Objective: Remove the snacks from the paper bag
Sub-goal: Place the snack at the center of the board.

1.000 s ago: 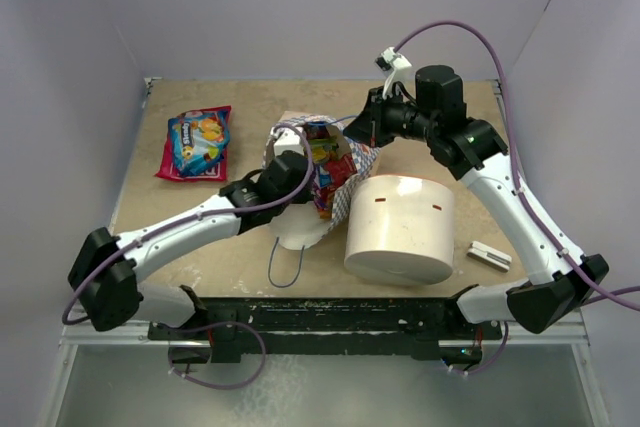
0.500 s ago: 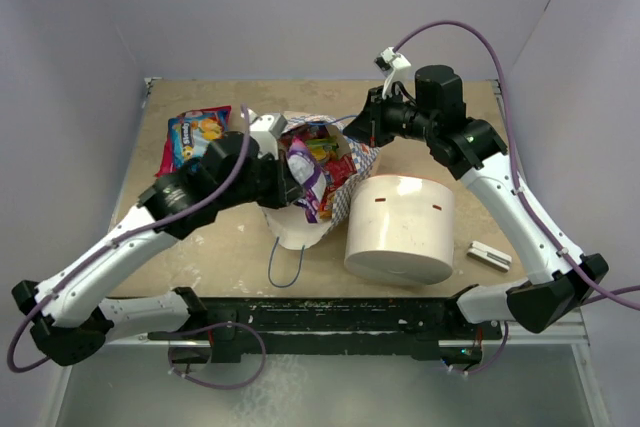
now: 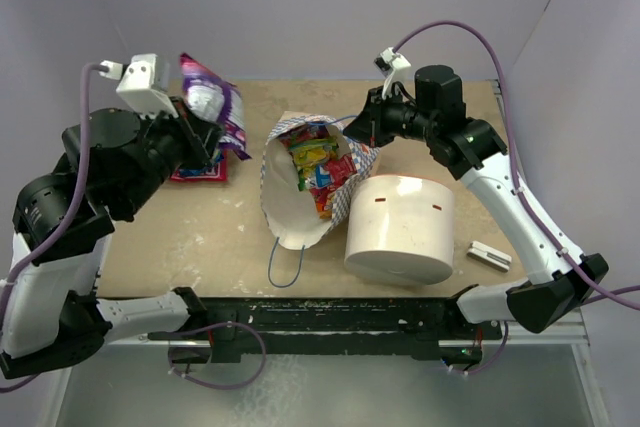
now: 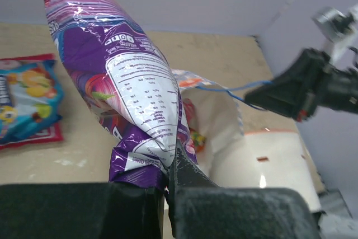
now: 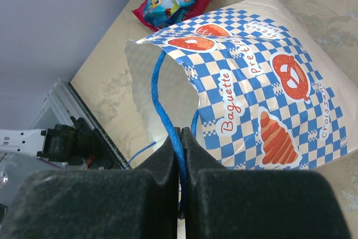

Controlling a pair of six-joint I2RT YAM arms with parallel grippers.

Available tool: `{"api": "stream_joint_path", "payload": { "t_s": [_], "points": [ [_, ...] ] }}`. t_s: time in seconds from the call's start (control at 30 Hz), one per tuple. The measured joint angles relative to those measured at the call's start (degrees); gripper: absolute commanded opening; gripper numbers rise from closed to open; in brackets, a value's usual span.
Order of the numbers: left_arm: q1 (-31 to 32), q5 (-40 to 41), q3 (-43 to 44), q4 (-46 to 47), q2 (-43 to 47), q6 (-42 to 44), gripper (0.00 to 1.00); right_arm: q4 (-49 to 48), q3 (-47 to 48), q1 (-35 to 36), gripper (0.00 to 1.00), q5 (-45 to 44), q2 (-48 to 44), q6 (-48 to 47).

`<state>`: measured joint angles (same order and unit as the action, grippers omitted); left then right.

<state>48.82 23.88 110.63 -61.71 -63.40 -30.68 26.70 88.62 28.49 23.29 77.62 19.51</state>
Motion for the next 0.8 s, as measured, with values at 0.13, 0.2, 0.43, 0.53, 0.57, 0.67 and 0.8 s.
{"api": "stream_joint_path", "payload": {
  "t_s": [0.13, 0.2, 0.43, 0.53, 0.57, 0.67, 0.8],
  "points": [
    [-0.04, 13.55, 0.04, -0.09, -1.25, 2.03, 0.0, 0.0, -0.02, 0.0, 0.0, 0.0, 0.0, -0.04],
    [-0.17, 19.87, -0.13, -0.07, -3.69, 2.56, 0.0, 0.0, -0.02, 0.0, 0.0, -0.02, 0.0, -0.31],
    [-11.06, 21.49, -7.63, 0.35, -12.28, 3.32, 0.0, 0.04, 0.04, 0.0, 0.0, -0.07, 0.07, -2.86],
    [-21.62, 17.03, -9.92, -0.11, -15.43, 4.22, 0.0, 0.22, 1.03, 0.0, 0.0, 0.26, 0.9, -4.42],
    [-25.16, 15.85, -10.25, -0.31, -16.48, 4.85, 0.0, 0.44, 1.62, 0.0, 0.0, 0.28, 1.51, -4.92],
    [-32.0, 14.32, -10.54, -0.5, -19.34, 6.97, 0.0, 1.36, 3.65, 0.0, 0.0, 0.33, 3.43, -6.16],
    [-37.51, 12.17, -10.73, -0.24, -24.17, 10.73, 0.0, 3.15, 5.29, 0.0, 0.0, 0.28, 5.22, -7.54]
  ]
}}
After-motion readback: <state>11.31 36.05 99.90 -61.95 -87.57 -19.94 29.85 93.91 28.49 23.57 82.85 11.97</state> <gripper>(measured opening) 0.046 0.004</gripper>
